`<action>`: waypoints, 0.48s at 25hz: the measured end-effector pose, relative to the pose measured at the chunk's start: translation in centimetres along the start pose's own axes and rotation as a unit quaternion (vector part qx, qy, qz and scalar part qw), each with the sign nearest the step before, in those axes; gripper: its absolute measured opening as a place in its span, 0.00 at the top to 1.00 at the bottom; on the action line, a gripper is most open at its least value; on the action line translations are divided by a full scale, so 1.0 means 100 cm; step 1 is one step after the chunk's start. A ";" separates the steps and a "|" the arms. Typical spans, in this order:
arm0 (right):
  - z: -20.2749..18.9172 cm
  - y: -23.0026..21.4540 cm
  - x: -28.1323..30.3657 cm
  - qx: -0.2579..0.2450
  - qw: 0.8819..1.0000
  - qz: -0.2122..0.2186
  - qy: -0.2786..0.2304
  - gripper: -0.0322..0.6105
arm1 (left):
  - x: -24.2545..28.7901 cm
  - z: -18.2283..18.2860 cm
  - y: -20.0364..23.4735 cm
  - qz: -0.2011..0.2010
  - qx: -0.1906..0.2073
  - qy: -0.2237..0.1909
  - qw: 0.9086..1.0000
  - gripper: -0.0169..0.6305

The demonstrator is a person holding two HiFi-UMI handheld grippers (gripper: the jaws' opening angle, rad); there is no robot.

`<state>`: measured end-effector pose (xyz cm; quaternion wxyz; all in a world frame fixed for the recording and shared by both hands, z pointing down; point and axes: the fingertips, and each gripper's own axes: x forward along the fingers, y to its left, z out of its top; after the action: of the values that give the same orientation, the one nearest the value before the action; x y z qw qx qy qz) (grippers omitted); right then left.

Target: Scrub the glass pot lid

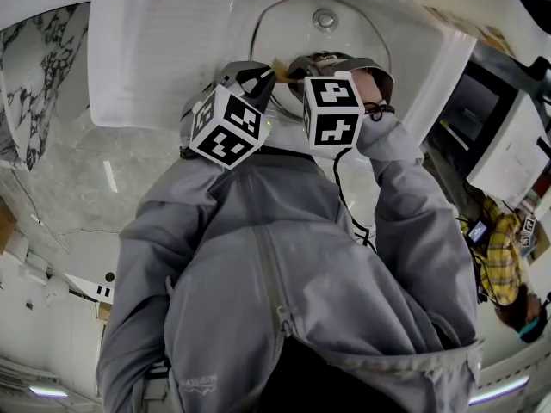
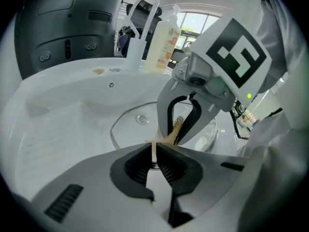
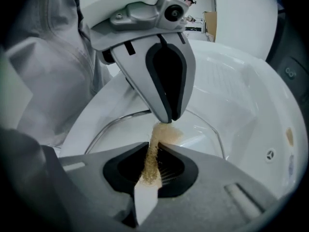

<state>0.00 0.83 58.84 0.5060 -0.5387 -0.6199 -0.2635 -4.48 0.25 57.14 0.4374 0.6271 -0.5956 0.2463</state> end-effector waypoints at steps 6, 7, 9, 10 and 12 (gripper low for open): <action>-0.008 0.005 -0.003 0.033 0.999 0.014 -0.022 0.88 | -0.006 0.002 -0.019 -0.065 0.077 0.001 0.995 0.93; -0.008 0.006 -0.004 0.037 0.999 0.015 -0.023 0.88 | -0.007 0.002 -0.020 -0.068 0.089 0.003 0.994 0.87; -0.010 0.008 -0.005 0.045 0.998 0.018 -0.027 0.88 | -0.009 0.003 -0.022 -0.084 0.105 0.008 0.991 0.77; -0.010 0.008 -0.005 0.048 0.998 0.018 -0.029 0.88 | -0.010 0.003 -0.025 -0.099 0.105 0.012 0.989 0.74; -0.009 0.008 -0.007 0.054 0.998 0.020 -0.035 0.88 | -0.013 0.007 -0.032 -0.128 0.100 0.009 0.987 0.63</action>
<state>0.95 0.02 58.32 0.5179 -0.5314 -0.6397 -0.2003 -1.72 0.07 54.89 0.4054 0.7366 -0.4788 0.2525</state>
